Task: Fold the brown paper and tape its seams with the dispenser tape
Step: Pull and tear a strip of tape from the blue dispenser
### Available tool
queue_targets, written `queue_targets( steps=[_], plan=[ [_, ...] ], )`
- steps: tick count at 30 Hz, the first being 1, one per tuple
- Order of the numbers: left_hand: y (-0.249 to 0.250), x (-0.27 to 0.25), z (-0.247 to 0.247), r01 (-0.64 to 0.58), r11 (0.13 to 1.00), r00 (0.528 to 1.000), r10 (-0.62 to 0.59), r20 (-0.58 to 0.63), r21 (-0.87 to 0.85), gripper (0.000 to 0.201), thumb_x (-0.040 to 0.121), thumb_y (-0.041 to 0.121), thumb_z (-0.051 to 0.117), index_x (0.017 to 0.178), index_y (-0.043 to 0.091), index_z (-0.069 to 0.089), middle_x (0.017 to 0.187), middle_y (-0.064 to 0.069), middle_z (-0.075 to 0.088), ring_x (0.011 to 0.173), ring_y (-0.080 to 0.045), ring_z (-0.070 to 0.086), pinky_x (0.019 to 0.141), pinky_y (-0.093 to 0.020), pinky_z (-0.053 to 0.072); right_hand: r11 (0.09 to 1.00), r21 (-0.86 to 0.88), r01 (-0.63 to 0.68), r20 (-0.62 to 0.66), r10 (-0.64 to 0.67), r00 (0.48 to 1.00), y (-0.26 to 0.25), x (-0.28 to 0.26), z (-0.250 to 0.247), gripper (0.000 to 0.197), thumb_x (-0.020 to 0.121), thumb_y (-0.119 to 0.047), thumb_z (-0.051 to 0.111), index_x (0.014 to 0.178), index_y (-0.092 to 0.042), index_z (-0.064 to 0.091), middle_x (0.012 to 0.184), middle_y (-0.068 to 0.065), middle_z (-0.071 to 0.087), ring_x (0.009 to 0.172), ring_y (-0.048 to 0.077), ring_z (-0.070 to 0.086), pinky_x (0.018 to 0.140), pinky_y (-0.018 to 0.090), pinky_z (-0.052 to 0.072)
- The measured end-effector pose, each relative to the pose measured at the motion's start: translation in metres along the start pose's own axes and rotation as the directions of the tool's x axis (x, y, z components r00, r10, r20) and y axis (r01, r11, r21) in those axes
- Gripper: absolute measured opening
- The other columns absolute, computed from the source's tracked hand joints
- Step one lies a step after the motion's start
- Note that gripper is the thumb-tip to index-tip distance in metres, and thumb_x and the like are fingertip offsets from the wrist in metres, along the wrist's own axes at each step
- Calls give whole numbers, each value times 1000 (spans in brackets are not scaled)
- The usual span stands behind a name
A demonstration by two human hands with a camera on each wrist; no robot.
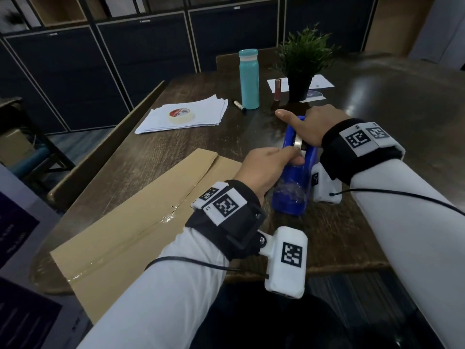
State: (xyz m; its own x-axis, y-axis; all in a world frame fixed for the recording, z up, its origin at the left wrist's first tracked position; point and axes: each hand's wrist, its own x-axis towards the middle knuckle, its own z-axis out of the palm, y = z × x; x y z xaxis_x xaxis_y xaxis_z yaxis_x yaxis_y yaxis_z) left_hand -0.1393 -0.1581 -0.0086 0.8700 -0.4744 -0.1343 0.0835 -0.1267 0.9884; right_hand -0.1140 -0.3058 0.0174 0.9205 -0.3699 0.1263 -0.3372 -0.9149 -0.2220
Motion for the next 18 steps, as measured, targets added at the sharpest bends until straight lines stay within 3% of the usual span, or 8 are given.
queue_targets(
  steps=[5,9,13,18],
  plan=[
    [-10,-4,-3,-13,1000,1000,13,9,-25,24,91,22,60,71,14,70,73,13,67,62,3,61,51,-12,47,999,25,-27,-9,28,1000,-2,-1,-3,84,81,-81,15,61,-8,50,62,9,49,56,20,47,64,33,41],
    [-23,-6,-4,-8,999,1000,9,16,-45,25,92,24,59,70,16,68,72,8,66,71,-4,59,63,-17,46,1000,19,-22,-7,23,1000,-3,-2,-3,85,81,-81,15,59,-8,51,62,10,51,56,21,49,65,34,43],
    [-28,-10,-3,-51,998,999,51,6,-38,28,94,21,56,69,17,67,72,9,66,63,5,60,59,-7,46,1000,-8,-19,2,19,1000,-6,-4,-3,84,81,-81,14,59,-7,50,59,10,50,53,20,48,62,33,43],
    [-34,-12,-1,-153,988,987,154,-37,14,30,92,13,58,63,13,65,90,8,67,82,-2,62,82,-21,50,1000,-22,-18,9,19,1000,-7,-6,-5,83,83,-79,14,61,-7,49,61,10,50,54,19,47,62,32,41]
  ],
)
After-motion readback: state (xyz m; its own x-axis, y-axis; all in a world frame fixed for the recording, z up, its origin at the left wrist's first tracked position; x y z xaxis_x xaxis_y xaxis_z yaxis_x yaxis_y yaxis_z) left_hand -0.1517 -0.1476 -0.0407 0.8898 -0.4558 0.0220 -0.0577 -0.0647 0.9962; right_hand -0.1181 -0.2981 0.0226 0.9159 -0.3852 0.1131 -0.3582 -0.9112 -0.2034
